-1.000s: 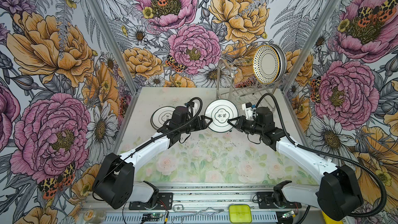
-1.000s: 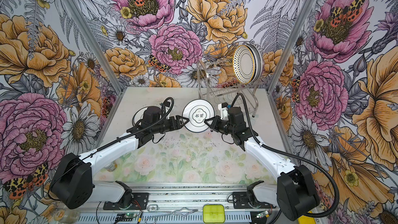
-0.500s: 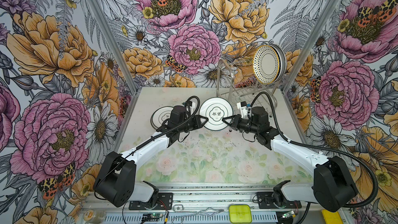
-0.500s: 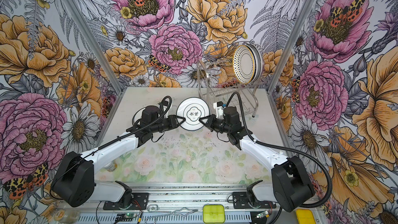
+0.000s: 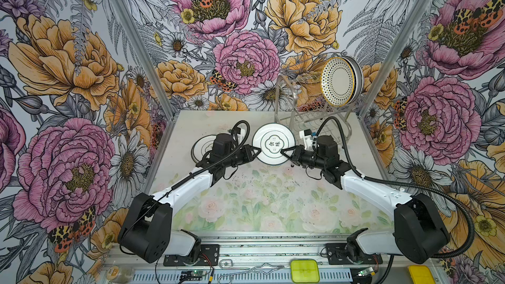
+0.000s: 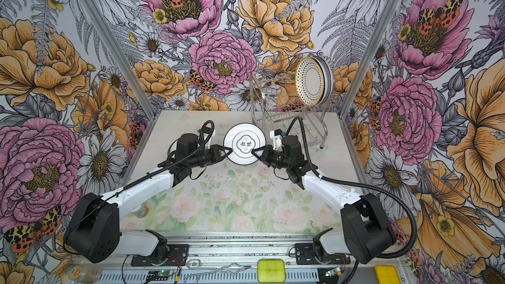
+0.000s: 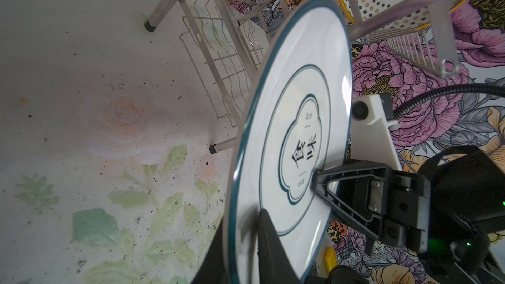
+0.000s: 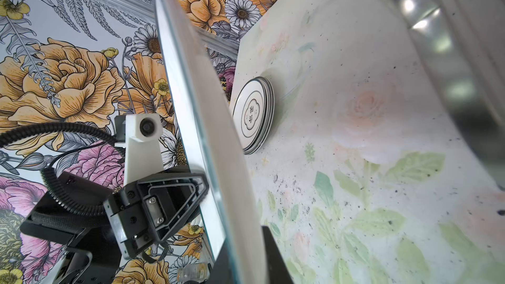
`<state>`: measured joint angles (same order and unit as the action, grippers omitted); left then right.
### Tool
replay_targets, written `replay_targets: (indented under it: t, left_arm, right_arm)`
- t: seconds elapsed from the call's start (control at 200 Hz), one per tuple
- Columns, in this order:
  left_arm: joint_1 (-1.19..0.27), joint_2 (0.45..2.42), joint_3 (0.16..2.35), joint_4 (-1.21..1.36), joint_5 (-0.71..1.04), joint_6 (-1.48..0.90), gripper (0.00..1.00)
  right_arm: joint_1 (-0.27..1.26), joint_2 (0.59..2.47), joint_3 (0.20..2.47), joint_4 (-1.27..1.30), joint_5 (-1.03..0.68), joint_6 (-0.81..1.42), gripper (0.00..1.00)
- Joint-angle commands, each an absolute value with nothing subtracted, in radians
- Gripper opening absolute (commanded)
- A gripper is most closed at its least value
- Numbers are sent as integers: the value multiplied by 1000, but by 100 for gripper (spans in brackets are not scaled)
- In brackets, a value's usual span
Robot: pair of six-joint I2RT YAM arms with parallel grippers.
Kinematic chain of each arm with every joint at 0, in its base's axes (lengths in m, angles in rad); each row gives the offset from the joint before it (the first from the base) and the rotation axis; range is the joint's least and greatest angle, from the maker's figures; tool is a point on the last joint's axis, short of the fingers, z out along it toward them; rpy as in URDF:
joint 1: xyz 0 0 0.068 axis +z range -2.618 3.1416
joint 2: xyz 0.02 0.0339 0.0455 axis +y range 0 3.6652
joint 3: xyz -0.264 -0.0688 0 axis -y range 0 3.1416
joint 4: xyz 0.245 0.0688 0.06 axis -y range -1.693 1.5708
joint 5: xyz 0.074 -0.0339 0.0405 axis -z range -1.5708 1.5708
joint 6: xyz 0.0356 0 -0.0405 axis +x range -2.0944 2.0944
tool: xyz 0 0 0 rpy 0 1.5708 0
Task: Unload the plates from the dish rack
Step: 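Open the right gripper and withdraw it from the plate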
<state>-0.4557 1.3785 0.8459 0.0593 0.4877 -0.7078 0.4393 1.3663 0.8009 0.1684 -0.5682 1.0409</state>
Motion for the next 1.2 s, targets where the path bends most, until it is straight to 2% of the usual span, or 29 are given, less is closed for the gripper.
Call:
replay_targets:
  t: [0.0, 0.195, 0.33, 0.5, 0.705, 1.016, 1.196]
  left_arm:
    - [-459, 1348, 820, 48, 507, -649, 0]
    - [-427, 1314, 810, 7, 509, -633, 0]
    - [-377, 1280, 797, -27, 524, -636, 0]
    - [-288, 1227, 768, -63, 574, -631, 0]
    - [-122, 1179, 742, -130, 586, -662, 0]
    - [119, 1180, 745, -248, 504, -675, 0]
    - [201, 1224, 778, -276, 466, -660, 0]
  right_arm:
    - [468, 1364, 828, 231, -588, 1023, 28]
    - [468, 1367, 830, 219, -574, 1019, 44]
    - [468, 1359, 830, 187, -552, 1004, 52]
    - [468, 1355, 824, 145, -521, 987, 54]
    - [468, 1333, 848, -40, -455, 898, 56]
    - [463, 1254, 820, -216, -342, 794, 57]
    - [449, 1214, 808, -300, -250, 744, 58]
